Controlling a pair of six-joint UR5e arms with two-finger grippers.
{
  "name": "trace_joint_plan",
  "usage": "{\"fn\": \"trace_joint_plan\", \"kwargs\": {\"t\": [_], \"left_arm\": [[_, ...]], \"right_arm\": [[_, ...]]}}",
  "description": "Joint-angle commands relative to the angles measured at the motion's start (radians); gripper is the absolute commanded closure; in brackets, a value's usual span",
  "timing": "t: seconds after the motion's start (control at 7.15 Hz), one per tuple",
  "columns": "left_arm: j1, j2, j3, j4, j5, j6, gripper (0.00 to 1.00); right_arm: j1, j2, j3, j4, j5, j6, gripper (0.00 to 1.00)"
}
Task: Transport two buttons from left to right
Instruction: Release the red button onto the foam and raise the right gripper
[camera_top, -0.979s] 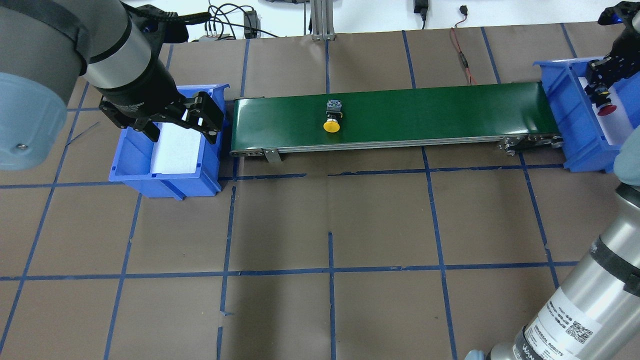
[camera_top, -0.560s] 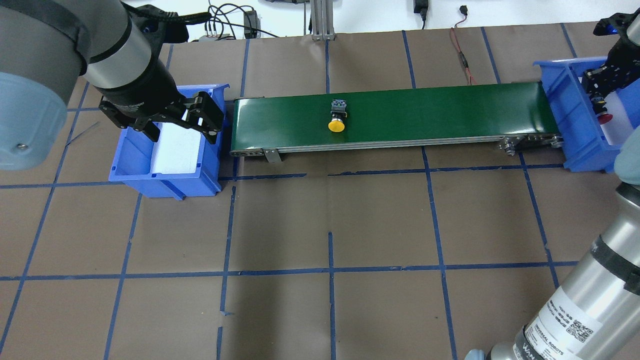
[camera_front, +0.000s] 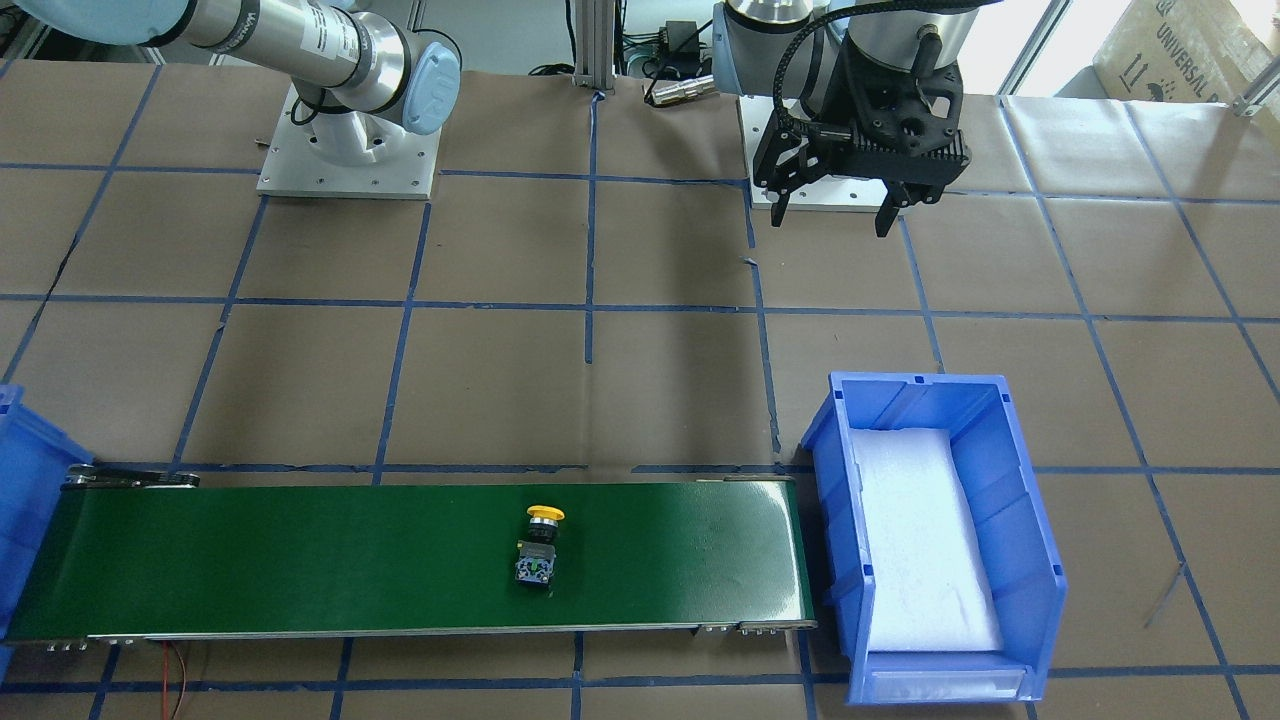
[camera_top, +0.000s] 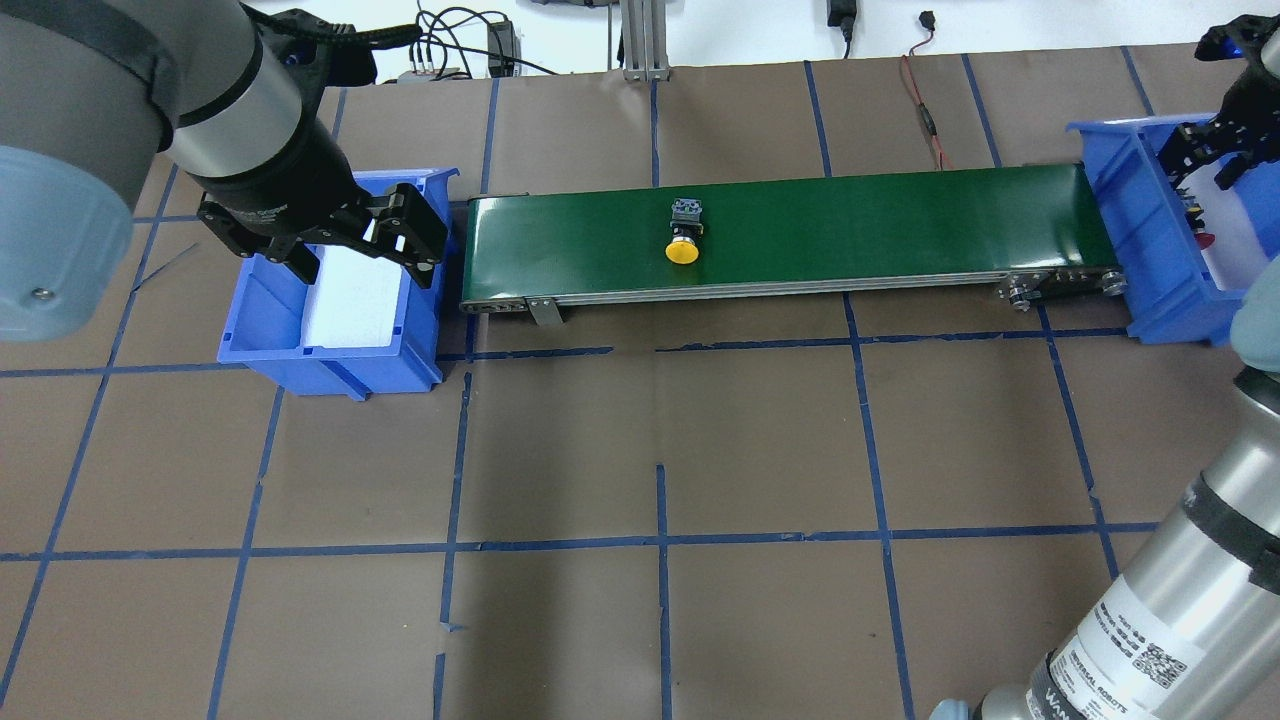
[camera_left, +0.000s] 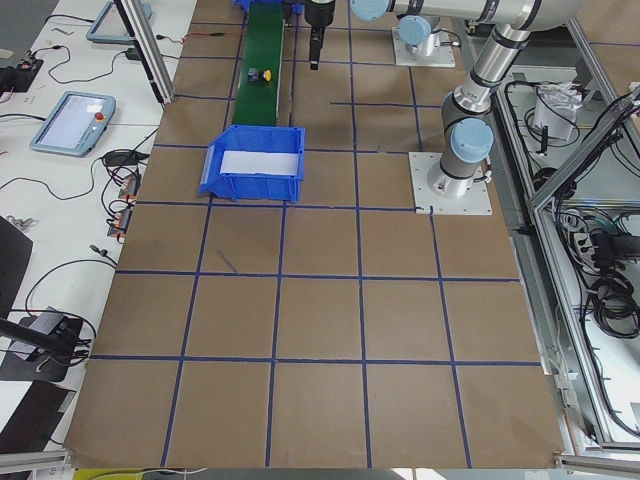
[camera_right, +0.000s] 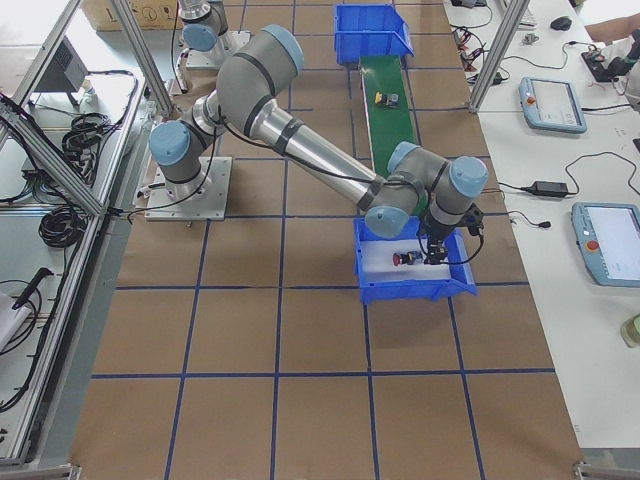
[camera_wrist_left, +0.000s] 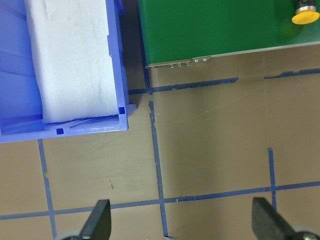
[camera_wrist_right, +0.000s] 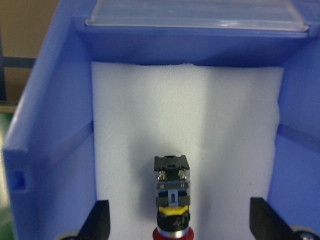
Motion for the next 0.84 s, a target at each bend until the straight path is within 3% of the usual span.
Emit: {"fn": "trace_joint_plan", "kwargs": {"t": [0.0,0.42,0.7], "left_arm": [[0.001,0.001,0.001,0.000,0.000,0.001,0.00],[0.000,-0.007,0.004,0.002,-0.001,-0.001,0.00],[0.000,-0.004,0.001,0.003,-0.001,-0.001,0.00]], "right_arm": [[0.076,-0.093,-0.032,0.094,-0.001,0.004,0.00],[0.262,-0.115,0.041,0.139,0.014,0.063,0.00],[0.410,-0.116,0.092,0.090,0.017,0.298,0.00]]}}
